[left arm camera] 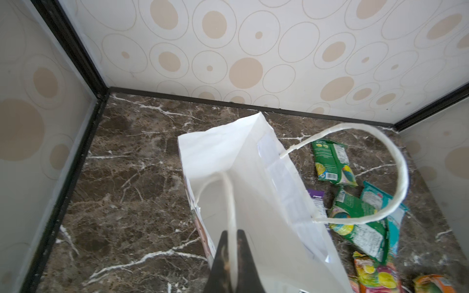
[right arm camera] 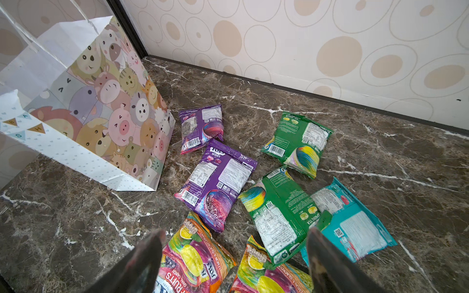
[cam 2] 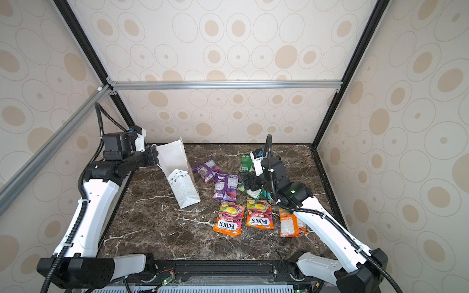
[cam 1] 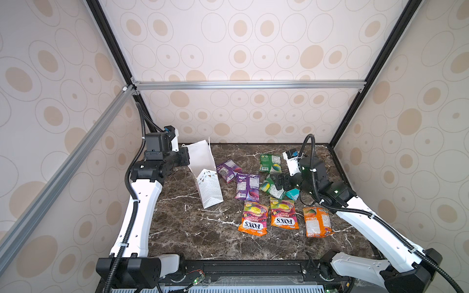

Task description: Place the snacks into the paper bag

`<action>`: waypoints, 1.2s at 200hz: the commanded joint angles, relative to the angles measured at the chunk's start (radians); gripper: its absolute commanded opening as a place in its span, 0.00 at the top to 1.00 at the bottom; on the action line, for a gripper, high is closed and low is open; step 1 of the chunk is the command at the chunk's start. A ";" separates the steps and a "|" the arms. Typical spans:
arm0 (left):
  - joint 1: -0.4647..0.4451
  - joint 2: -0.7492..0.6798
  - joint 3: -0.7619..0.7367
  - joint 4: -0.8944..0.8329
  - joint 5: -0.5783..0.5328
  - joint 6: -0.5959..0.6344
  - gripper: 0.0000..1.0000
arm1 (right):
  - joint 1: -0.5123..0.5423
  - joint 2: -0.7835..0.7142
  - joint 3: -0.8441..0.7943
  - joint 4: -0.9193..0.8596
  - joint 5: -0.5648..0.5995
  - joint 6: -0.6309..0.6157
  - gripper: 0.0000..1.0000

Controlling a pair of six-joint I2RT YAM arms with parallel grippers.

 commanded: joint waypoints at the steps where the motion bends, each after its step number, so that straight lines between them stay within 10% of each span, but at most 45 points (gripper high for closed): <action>1: -0.003 0.007 0.017 0.007 0.042 0.023 1.00 | 0.002 -0.002 -0.016 -0.022 0.017 0.007 0.10; 114: -0.004 -0.025 0.000 0.036 0.572 0.072 1.00 | 0.002 -0.075 -0.033 -0.090 0.071 -0.041 0.10; 240: -0.003 -0.153 -0.131 -0.045 0.317 0.158 1.00 | 0.001 -0.011 -0.052 0.040 -0.130 -0.086 0.09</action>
